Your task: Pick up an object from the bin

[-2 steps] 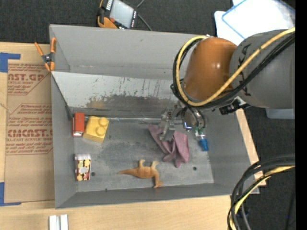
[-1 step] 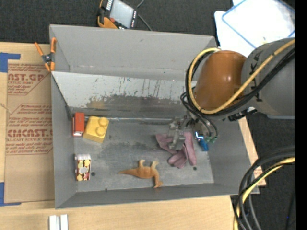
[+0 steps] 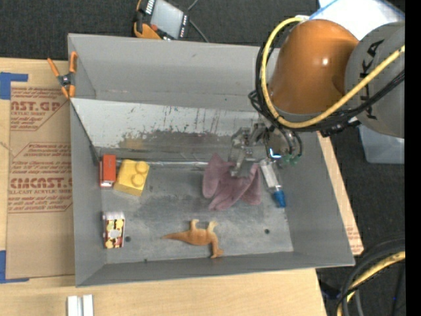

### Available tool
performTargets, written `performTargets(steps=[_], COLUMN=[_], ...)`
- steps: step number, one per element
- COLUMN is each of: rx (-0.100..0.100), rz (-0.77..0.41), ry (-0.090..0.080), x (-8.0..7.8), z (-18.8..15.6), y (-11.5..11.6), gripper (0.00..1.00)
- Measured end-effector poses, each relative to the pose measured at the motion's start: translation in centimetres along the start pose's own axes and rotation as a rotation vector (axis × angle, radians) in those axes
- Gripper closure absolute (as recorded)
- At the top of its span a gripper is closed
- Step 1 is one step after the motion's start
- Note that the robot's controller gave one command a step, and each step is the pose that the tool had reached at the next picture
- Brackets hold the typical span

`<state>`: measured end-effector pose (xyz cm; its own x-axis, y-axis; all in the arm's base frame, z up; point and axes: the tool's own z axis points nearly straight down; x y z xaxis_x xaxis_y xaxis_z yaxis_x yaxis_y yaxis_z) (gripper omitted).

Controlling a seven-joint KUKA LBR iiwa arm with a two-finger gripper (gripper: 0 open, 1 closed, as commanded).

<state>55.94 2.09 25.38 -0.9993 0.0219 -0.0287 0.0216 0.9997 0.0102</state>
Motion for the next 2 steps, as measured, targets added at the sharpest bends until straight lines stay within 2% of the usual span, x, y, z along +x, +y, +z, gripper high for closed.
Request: performTargets(steps=[1,2], rx=[0.003,0.001], rz=[-0.084,-0.096], ry=[0.012,0.004], x=[1.3,1.2], z=[9.8,11.6], y=[-2.1,-1.4], gripper=[1.0,1.0])
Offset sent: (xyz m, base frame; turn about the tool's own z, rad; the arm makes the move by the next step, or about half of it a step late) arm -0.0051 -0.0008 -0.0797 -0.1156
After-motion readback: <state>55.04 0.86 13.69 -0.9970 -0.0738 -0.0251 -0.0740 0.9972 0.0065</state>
